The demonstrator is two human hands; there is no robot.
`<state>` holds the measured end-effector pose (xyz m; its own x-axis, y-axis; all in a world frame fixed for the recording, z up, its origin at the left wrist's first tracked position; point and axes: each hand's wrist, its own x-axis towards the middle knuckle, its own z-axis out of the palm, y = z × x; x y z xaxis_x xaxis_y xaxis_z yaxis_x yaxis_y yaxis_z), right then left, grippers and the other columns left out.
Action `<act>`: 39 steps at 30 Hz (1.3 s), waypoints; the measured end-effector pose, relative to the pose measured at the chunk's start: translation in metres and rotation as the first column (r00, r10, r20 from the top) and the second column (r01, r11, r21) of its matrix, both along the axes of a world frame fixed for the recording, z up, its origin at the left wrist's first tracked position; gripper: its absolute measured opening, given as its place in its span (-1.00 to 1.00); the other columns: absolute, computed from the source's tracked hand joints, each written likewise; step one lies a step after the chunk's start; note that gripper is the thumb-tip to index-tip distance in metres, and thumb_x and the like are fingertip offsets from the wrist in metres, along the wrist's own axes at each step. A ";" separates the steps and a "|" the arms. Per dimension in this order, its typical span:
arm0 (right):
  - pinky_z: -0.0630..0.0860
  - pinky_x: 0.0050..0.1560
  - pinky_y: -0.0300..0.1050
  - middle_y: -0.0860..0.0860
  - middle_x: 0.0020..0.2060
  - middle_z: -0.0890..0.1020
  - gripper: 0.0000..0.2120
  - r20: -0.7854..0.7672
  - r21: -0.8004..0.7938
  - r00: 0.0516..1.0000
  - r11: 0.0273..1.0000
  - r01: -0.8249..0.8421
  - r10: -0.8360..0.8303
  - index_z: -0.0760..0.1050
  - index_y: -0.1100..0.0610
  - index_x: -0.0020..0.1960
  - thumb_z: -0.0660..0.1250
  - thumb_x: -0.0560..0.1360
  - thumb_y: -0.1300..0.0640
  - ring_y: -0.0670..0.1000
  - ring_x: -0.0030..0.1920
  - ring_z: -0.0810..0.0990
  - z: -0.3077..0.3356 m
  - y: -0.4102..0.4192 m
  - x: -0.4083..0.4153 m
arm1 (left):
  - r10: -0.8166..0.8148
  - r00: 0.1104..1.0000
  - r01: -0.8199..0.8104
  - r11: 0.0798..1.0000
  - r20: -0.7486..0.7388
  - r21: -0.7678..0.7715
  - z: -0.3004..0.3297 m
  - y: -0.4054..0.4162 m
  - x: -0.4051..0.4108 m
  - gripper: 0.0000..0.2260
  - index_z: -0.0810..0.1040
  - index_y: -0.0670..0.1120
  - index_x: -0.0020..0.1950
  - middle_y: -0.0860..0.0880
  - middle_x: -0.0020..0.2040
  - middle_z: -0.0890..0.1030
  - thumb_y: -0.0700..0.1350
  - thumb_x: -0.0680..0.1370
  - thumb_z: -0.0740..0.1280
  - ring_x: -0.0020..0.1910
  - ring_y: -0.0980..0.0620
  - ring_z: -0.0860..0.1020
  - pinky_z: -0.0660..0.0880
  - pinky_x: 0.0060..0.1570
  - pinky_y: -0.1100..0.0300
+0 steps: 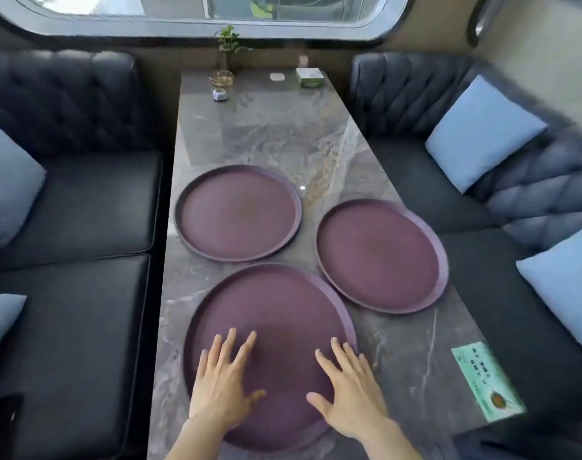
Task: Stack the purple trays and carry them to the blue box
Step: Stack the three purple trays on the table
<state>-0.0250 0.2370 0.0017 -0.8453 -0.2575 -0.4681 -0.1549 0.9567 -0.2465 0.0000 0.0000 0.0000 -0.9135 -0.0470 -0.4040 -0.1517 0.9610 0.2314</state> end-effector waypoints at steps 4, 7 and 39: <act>0.03 0.50 0.22 -0.07 0.56 -0.11 -0.25 -0.106 0.051 0.994 0.999 -0.013 0.019 0.00 -0.20 0.55 0.07 0.41 -0.37 -0.01 0.57 -0.10 -0.006 0.018 0.008 | -0.017 0.998 0.017 1.000 0.058 -0.002 -0.004 0.011 0.004 -0.11 -0.13 0.28 0.57 0.01 0.63 -0.15 0.32 0.40 0.34 0.60 -0.11 -0.19 0.01 0.54 -0.03; 0.39 0.33 0.23 -0.06 0.50 0.28 -0.32 -0.065 0.092 0.998 0.995 0.028 -0.022 0.33 -0.22 0.43 0.23 0.33 -0.35 -0.01 0.48 0.29 -0.002 0.027 0.012 | -0.021 0.998 0.020 1.000 0.051 0.004 0.000 0.023 0.002 -0.26 0.05 0.31 0.54 0.02 0.61 0.03 0.35 0.42 0.26 0.59 -0.12 -0.01 0.20 0.46 -0.03; 0.44 0.31 0.15 0.06 0.37 0.47 -0.49 0.190 -0.364 0.409 0.323 0.873 -0.893 0.36 0.02 0.43 0.38 0.52 0.02 0.15 0.32 0.47 0.006 0.230 -0.298 | 0.669 0.719 -0.671 0.601 0.185 0.434 -0.001 0.166 -0.319 -0.28 0.27 -0.07 0.55 -0.05 0.48 0.42 0.06 0.45 0.44 0.44 -0.09 0.40 0.34 0.40 0.00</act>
<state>-0.3230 0.4673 0.0082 -0.6943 0.5241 -0.4933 0.7072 0.3695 -0.6027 -0.3188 0.1659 -0.0010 -0.6981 -0.4633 -0.5459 -0.7126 0.3748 0.5931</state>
